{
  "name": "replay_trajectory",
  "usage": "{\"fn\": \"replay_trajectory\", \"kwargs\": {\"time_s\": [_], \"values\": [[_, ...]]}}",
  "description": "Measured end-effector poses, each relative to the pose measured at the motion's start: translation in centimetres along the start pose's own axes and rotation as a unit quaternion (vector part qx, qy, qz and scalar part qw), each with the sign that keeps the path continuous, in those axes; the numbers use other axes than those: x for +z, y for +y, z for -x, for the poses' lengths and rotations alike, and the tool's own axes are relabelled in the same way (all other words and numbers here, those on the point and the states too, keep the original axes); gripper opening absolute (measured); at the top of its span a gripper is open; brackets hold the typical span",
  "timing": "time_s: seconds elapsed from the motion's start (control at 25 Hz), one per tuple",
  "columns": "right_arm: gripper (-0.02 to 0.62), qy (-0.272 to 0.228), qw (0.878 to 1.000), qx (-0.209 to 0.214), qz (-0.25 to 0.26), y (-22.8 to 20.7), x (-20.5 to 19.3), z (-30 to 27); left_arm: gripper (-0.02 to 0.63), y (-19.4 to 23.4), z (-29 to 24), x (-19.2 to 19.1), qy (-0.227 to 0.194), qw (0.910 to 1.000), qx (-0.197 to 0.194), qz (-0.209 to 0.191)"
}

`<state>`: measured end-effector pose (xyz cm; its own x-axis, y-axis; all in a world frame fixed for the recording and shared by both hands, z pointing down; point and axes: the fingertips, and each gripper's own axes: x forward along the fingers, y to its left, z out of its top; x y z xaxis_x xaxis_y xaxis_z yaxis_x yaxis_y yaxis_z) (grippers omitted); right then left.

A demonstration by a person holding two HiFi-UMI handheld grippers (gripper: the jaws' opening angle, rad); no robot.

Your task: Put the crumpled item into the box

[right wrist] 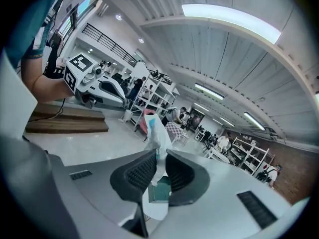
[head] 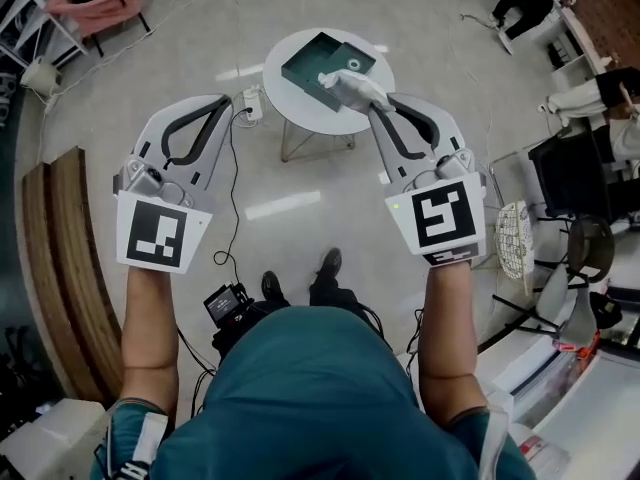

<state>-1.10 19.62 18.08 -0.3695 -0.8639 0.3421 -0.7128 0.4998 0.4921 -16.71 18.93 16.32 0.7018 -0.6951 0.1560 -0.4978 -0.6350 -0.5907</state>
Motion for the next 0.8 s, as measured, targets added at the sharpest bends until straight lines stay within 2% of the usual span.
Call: {"fn": "replay_trajectory", "kwargs": {"time_s": [0.2, 0.44, 0.8], "values": [[0.074, -0.023, 0.999, 0.032, 0.009, -2.9, -1.0, -2.1, 0.018, 0.1, -2.8, 0.3, 0.03, 0.9992, 0.027, 0.003], [0.074, -0.04, 0.998, 0.056, 0.015, -5.7, -1.6, -4.3, 0.018, 0.4, -5.7, 0.3, 0.048, 0.9978, 0.046, 0.009], [0.074, -0.058, 0.996, 0.065, 0.013, -10.9, -4.9, -4.1, 0.018, -1.5, -10.7, 2.5, 0.069, 0.996, 0.058, 0.004]]}}
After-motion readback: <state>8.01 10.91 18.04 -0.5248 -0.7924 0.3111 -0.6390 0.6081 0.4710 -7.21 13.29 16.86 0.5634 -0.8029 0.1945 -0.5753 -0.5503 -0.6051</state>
